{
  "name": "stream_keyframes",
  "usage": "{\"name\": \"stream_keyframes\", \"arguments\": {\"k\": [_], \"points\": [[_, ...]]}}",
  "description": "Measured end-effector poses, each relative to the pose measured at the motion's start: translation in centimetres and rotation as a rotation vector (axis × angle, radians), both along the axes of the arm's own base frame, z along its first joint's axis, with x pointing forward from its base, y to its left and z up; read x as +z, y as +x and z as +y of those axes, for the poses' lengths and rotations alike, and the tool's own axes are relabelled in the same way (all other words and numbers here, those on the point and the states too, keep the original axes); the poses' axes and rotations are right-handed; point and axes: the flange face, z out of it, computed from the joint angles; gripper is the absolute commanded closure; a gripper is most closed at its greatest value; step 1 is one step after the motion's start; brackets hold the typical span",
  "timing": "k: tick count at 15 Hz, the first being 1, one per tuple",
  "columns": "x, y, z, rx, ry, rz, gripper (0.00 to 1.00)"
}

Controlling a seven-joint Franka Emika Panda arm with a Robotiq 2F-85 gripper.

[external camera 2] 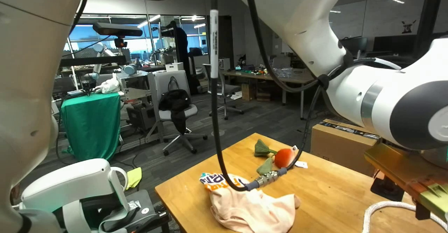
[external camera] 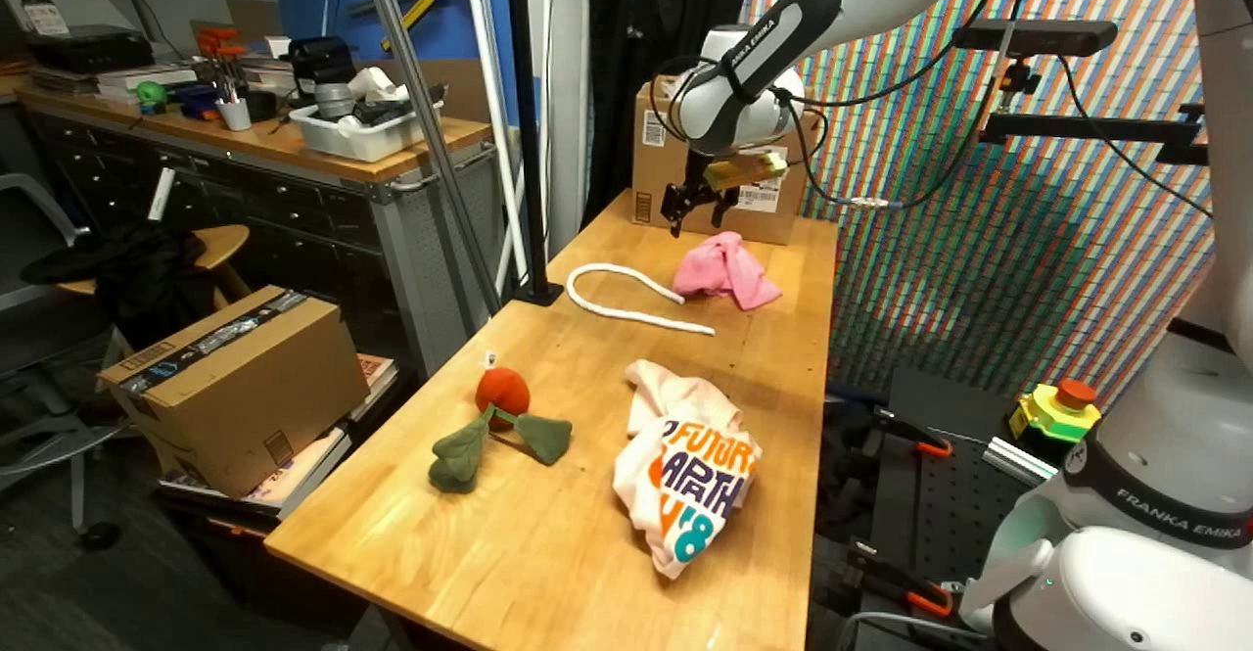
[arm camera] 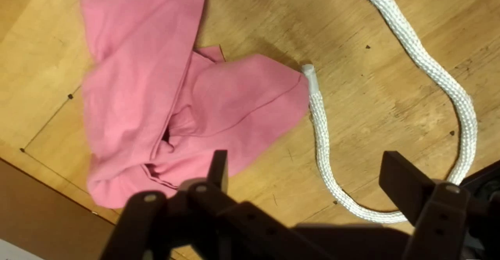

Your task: Separate the things on the heap

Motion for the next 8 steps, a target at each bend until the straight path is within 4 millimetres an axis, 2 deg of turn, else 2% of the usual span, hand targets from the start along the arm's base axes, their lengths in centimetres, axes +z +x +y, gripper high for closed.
{"name": "stream_keyframes", "arguments": {"k": [8], "points": [[-2.1,-2.1,-3.6,-0.146,0.084,-0.014,0.00]]}}
